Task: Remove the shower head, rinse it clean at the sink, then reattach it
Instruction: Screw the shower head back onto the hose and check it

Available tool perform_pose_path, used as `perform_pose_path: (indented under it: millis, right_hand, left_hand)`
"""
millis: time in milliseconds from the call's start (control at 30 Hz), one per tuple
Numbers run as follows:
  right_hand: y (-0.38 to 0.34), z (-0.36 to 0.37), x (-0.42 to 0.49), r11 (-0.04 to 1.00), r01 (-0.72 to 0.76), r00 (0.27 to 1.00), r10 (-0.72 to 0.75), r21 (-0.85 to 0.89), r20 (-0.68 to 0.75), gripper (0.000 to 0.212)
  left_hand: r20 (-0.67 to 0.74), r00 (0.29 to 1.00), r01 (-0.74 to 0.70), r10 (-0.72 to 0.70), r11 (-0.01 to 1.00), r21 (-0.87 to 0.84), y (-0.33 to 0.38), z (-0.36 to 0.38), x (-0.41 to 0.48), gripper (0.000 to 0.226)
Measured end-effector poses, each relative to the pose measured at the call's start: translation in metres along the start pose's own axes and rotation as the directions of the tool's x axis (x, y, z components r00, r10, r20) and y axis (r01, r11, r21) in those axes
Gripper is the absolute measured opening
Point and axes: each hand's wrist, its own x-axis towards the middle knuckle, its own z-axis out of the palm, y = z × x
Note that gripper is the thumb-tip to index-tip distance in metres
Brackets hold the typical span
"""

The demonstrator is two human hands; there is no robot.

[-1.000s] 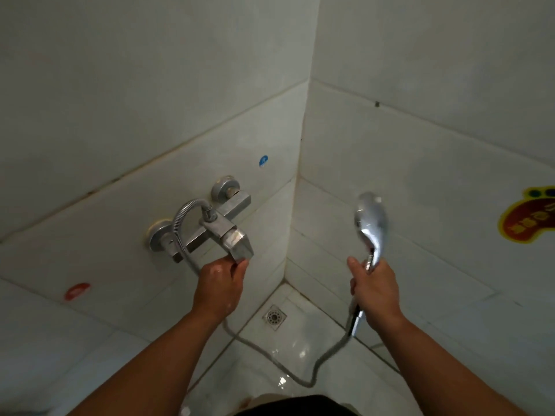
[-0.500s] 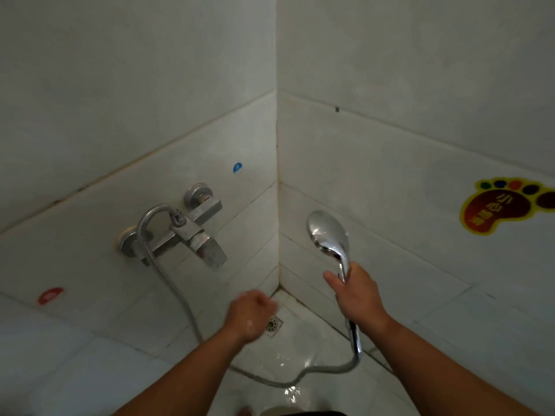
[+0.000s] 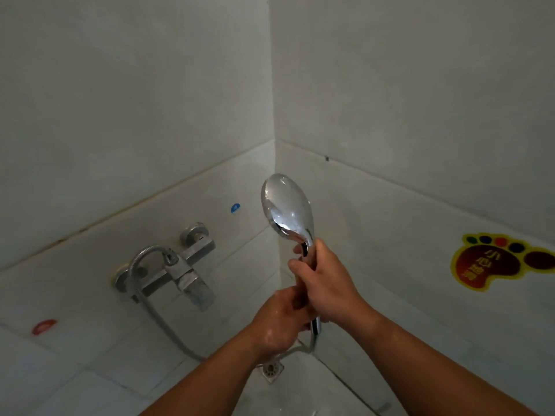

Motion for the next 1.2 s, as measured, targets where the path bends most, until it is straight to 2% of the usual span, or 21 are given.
perform_pose_path:
  millis: [67,133,200,267,333,400,533,633,767,867,1000,1133,1200]
  right_hand:
    - [-0.013,-0.002,0.011,0.999,0.029,0.999,-0.029,-0.018,0.027,0.008]
    - [-0.032,-0.005,0.025,0.984,0.099,0.995,-0.096,-0.148,0.029,0.013]
    - [-0.055,-0.007,0.039,0.958,0.157,0.987,-0.155,-0.239,0.03,0.018]
    - [-0.081,-0.008,0.054,0.948,0.197,0.98,-0.191,-0.249,0.049,0.02]
    - [-0.109,-0.009,0.069,0.955,0.227,0.973,-0.217,-0.19,0.076,0.021]
    - [-0.139,-0.011,0.083,0.963,0.255,0.963,-0.244,-0.09,0.114,0.018]
    - [-0.199,-0.022,0.106,0.94,0.312,0.915,-0.335,0.136,0.223,0.013]
    - [-0.242,-0.028,0.117,0.899,0.36,0.874,-0.418,0.248,0.248,0.017]
    - [-0.302,-0.04,0.123,0.82,0.476,0.789,-0.558,0.317,0.258,0.021]
    - [-0.342,-0.044,0.131,0.752,0.566,0.725,-0.649,0.337,0.23,0.02]
    - [-0.396,-0.045,0.146,0.684,0.679,0.647,-0.73,0.268,0.222,0.019]
    - [-0.453,-0.056,0.149,0.612,0.781,0.564,-0.778,0.129,0.277,0.038]
    - [-0.482,-0.063,0.149,0.548,0.831,0.511,-0.819,0.093,0.259,0.036]
  left_hand:
    - [-0.094,0.995,-0.023,0.027,0.999,0.041,0.014,-0.007,0.0,0.017]
    - [-0.226,0.971,-0.053,0.075,0.993,0.103,0.032,-0.018,0.001,0.025]
    - [-0.335,0.926,-0.085,0.173,0.961,0.262,0.051,-0.033,0.002,0.039]
    - [-0.406,0.864,-0.107,0.297,0.897,0.428,0.072,-0.05,0.004,0.037]
    - [-0.462,0.793,-0.145,0.397,0.86,0.49,0.097,-0.066,0.006,0.039]
    - [-0.476,0.759,-0.157,0.444,0.835,0.527,0.124,-0.081,0.006,0.04]
    - [-0.359,0.824,-0.247,0.439,0.848,0.469,0.187,-0.109,-0.004,0.019]
    - [-0.354,0.795,-0.301,0.493,0.827,0.475,0.235,-0.127,-0.012,0.017]
    - [-0.397,0.692,-0.304,0.603,0.742,0.598,0.293,-0.144,-0.02,0.019]
    - [-0.434,0.571,-0.297,0.697,0.668,0.682,0.33,-0.153,-0.027,0.015]
    - [-0.481,0.392,-0.226,0.784,0.589,0.776,0.375,-0.167,-0.035,0.013]
    - [-0.483,0.26,-0.145,0.836,0.528,0.837,0.421,-0.176,-0.045,0.013]
    - [-0.476,0.205,-0.078,0.855,0.499,0.863,0.448,-0.18,-0.052,0.013]
